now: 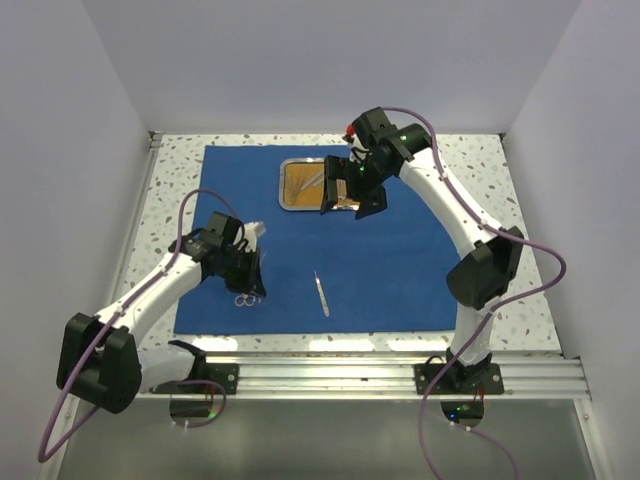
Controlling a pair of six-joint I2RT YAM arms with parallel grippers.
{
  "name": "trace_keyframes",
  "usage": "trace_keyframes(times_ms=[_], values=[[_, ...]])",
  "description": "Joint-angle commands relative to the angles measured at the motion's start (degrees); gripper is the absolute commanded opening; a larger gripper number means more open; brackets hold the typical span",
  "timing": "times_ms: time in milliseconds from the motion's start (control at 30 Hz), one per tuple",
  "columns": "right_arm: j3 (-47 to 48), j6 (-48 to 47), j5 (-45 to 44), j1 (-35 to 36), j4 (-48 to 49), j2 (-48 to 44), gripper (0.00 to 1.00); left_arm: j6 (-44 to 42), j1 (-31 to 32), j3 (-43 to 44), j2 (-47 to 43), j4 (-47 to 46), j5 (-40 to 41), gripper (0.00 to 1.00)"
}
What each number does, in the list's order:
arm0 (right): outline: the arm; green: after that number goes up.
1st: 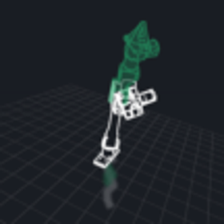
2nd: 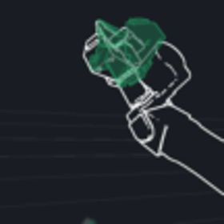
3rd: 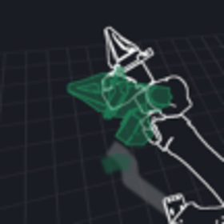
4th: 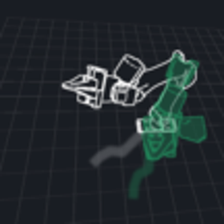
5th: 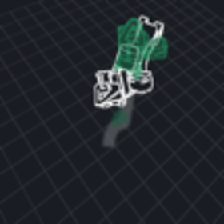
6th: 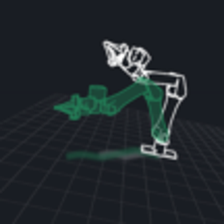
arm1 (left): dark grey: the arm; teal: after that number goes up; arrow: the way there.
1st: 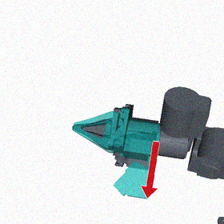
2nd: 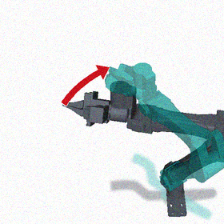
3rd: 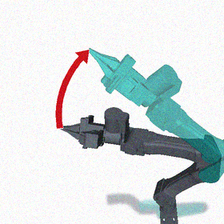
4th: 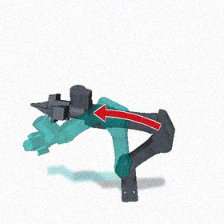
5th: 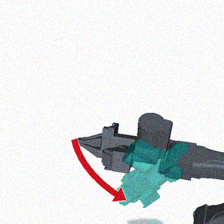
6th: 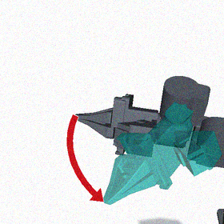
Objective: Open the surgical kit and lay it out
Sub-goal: Place the medical item in the surgical kit.
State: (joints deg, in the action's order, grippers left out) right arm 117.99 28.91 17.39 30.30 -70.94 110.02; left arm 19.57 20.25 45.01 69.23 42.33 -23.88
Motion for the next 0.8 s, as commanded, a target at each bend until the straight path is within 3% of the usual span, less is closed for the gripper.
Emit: trace_keyframes(times_ms=[0, 33, 233, 367, 600, 767], values=[[-2.85, -1.40, -0.42, 0.02, 1.24, -4.28, 0.98, 2.75, -0.48, -0.46, -1.30, 1.44, 6.11, 0.00], [-3.38, -1.66, -0.34, 0.10, 1.41, -4.81, 0.98, 2.75, -0.48, -0.28, -1.03, 1.70, 7.26, 0.00], [-4.35, -2.71, -0.16, 0.10, 0.72, -5.60, 0.99, 3.19, -0.48, -0.28, 0.99, 0.04, 10.95, 0.26], [-2.16, -4.38, -0.95, -0.07, -1.48, -4.99, 0.98, 3.63, -0.48, -0.98, 2.92, -1.63, 12.27, 0.50], [-2.59, -6.32, -2.44, -0.86, -2.80, -5.51, 0.98, 4.95, -0.48, 4.27, 4.77, -1.55, 15.70, 0.53], [-5.31, -4.57, -5.16, -1.30, 1.92, -5.08, 0.98, 4.34, -0.48, 11.14, 5.56, 1.70, 21.23, 0.53]])
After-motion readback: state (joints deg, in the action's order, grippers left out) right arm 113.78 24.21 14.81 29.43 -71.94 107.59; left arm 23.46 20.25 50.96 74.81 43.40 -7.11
